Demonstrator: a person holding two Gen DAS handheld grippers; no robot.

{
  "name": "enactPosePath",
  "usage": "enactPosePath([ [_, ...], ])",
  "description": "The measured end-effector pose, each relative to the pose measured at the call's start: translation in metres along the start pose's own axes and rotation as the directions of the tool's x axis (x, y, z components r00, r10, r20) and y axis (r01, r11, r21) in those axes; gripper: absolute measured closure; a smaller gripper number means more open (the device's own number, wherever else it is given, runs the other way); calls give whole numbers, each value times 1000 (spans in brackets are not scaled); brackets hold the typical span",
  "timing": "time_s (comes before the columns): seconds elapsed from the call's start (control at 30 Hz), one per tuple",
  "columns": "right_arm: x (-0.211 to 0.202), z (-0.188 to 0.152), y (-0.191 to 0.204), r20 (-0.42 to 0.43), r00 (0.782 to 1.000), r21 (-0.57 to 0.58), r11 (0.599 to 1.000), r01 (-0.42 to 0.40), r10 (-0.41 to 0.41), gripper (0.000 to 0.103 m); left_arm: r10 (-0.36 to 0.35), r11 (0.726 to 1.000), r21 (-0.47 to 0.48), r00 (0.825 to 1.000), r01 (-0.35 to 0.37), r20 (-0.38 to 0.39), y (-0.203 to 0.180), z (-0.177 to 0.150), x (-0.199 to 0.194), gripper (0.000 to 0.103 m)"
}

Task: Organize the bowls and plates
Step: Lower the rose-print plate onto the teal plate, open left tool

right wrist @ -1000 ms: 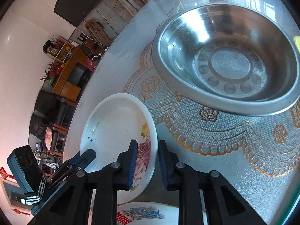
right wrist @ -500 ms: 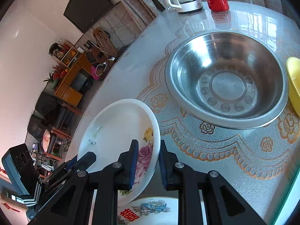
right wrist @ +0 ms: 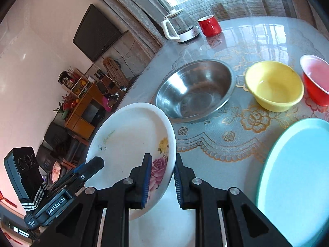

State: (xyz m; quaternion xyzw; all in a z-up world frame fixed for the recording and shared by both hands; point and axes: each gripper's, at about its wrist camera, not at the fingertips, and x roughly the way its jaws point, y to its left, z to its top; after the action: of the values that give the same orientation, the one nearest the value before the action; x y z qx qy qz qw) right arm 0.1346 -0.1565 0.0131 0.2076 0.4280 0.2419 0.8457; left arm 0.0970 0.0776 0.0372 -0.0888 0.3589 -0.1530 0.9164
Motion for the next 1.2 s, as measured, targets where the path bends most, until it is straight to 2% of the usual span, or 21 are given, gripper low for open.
enactPosePath([
  [0.3, -80, -32, -72, 102, 989, 138, 987, 89, -103, 82, -106, 984, 130, 989, 119, -105, -93, -6, 37, 76],
  [0.6, -121, -48, -133, 156, 965, 270, 949, 164, -212, 82, -116, 958, 235, 971, 165, -209, -165, -16, 78, 76],
  [0.8, -124, -53, -160, 147, 953, 327, 923, 205, -264, 82, -110, 953, 246, 957, 178, -268, -185, -23, 102, 76],
  [0.97, -123, -57, -172, 138, 949, 342, 913, 223, -283, 82, -74, 955, 252, 949, 156, -307, -192, -27, 120, 76],
  [1.2, -114, -57, -177, 114, 924, 312, 896, 316, -365, 80, -17, 952, 282, 941, 118, -337, -198, -35, 142, 75],
])
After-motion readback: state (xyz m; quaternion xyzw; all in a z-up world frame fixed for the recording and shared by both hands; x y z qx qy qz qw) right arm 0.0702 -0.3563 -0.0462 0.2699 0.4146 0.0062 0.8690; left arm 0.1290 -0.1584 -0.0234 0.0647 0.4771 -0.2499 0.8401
